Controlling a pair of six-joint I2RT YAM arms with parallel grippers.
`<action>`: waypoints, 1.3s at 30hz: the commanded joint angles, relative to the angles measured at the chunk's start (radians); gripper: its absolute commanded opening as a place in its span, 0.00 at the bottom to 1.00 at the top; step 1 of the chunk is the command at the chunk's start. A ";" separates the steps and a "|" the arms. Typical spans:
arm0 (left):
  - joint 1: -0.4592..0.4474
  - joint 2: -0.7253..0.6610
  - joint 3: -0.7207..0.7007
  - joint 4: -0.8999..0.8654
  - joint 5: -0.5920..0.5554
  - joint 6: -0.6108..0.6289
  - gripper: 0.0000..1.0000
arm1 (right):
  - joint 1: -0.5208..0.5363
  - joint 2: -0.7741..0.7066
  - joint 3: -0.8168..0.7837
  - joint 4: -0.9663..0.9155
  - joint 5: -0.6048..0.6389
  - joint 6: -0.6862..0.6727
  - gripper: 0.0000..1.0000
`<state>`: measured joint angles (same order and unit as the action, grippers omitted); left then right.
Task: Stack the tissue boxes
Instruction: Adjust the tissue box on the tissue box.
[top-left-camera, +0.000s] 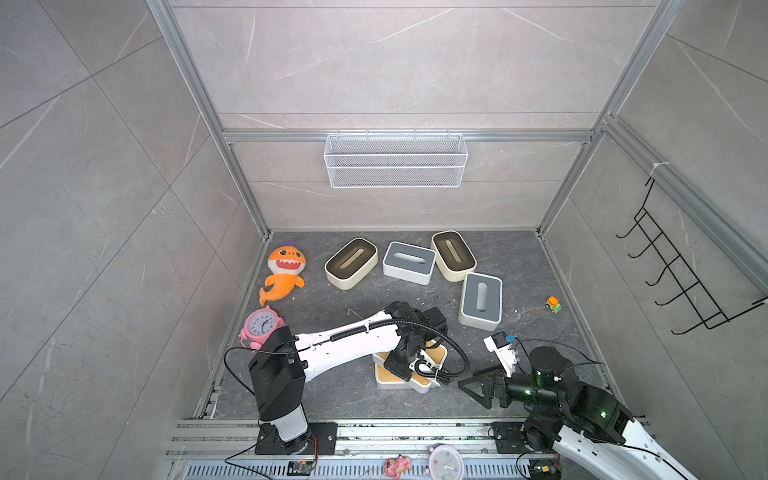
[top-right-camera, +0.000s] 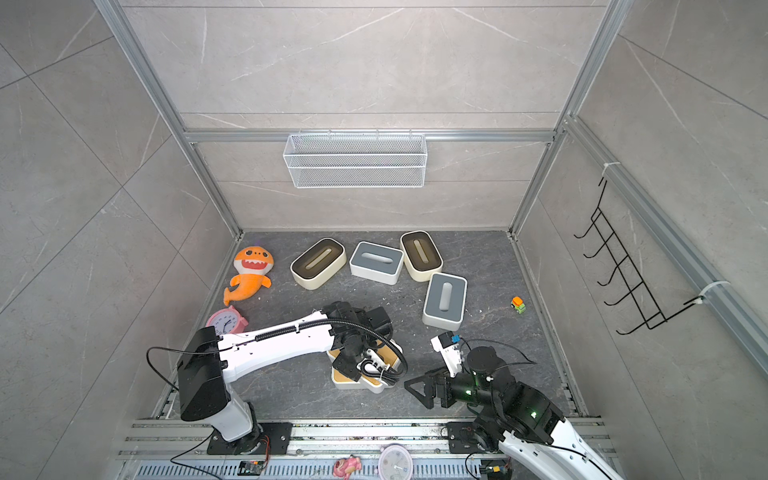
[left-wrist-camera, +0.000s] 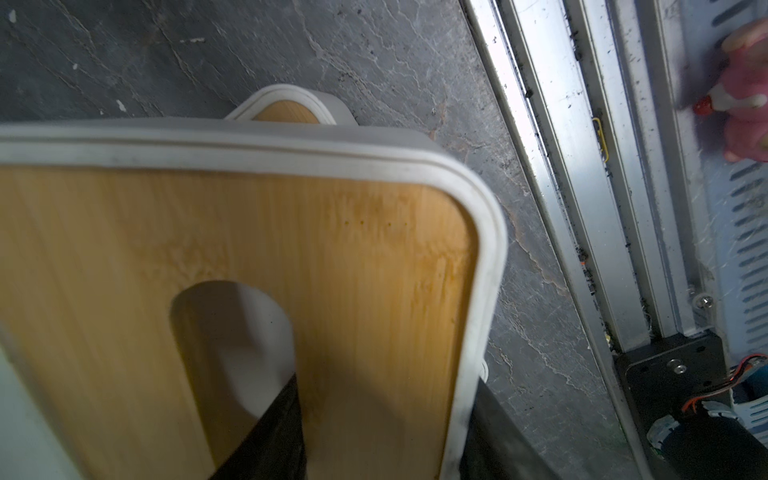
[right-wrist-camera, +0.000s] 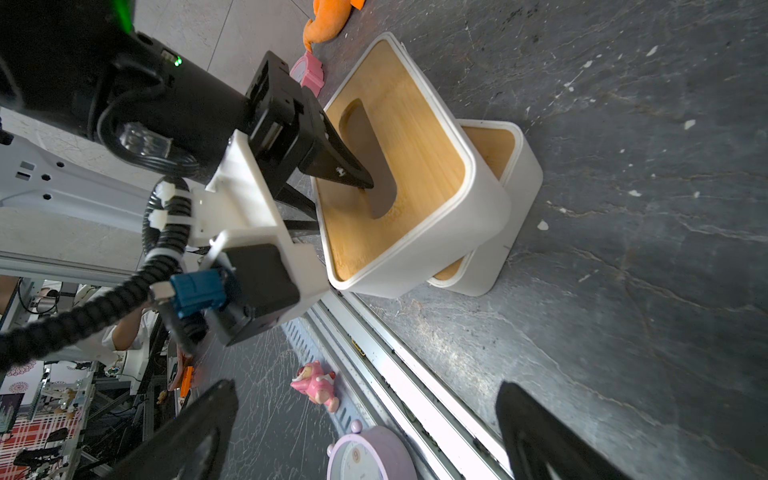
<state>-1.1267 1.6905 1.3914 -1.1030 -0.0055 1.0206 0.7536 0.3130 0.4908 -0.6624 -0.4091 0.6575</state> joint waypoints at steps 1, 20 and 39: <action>0.005 -0.056 0.020 0.017 0.011 -0.045 0.48 | 0.003 0.002 0.008 0.001 -0.012 -0.028 1.00; -0.024 0.005 0.244 -0.039 -0.210 -0.704 0.42 | 0.004 -0.013 0.016 0.029 -0.011 -0.031 1.00; -0.089 0.066 0.221 -0.110 -0.177 -0.703 0.43 | 0.004 -0.058 -0.012 0.020 -0.041 -0.045 1.00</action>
<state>-1.2160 1.7752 1.6146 -1.2072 -0.1738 0.2821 0.7536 0.2680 0.4908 -0.6540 -0.4355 0.6319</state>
